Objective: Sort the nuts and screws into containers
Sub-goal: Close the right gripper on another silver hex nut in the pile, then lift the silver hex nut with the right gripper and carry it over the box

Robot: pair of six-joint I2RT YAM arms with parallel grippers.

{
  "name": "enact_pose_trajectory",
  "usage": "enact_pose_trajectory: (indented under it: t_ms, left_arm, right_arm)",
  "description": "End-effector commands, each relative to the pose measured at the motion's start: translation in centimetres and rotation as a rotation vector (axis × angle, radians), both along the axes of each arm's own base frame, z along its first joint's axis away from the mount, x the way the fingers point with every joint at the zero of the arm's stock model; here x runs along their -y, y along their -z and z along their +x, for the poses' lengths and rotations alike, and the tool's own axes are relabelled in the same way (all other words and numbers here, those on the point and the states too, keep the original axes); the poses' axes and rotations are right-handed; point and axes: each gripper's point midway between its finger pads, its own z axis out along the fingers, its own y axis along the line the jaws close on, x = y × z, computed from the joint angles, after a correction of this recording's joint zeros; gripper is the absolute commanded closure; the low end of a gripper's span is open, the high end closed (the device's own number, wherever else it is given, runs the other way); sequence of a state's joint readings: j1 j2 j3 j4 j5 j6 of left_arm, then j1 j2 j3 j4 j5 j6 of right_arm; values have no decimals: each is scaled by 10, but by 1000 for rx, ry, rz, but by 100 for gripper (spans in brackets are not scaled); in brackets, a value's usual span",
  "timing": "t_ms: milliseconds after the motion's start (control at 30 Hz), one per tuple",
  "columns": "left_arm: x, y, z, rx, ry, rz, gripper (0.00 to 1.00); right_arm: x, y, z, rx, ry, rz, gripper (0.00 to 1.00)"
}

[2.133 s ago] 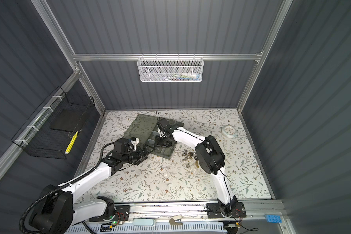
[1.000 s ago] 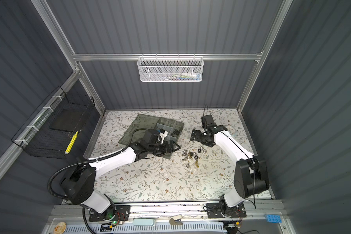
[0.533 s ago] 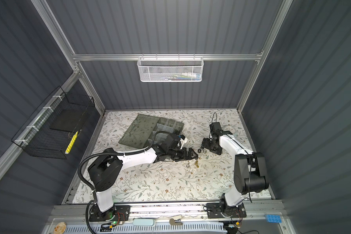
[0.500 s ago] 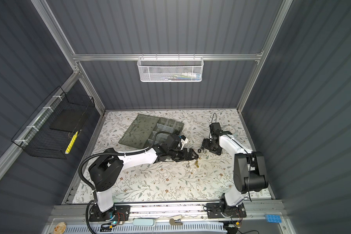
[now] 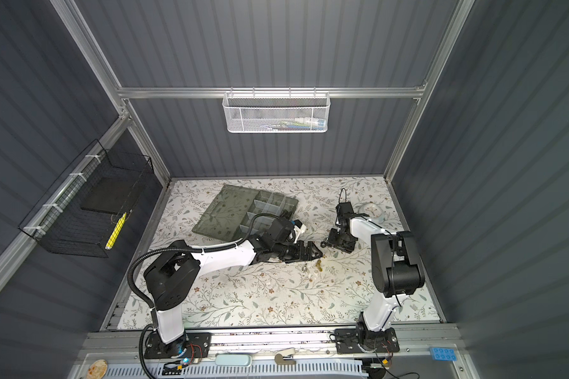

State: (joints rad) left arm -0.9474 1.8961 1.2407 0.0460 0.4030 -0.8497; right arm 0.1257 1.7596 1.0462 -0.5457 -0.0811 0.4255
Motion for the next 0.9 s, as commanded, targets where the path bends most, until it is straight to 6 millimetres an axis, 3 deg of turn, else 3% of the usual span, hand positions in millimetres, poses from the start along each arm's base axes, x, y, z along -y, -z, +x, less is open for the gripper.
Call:
enact_pose_trajectory:
  t_ms: [0,433,867]
  left_arm:
    - [-3,-12,-1,12,-3,-7,0]
    - [-7,-7,-2,6,-7,8,0]
    - [-9,-5,-4,3,-4,14,0]
  right_arm:
    - [-1,4,4,-8,-14,-24,45]
    - [-7,6,4,-35,-81,-113,55]
    - [-6,5,3,-39,-89,-138,76]
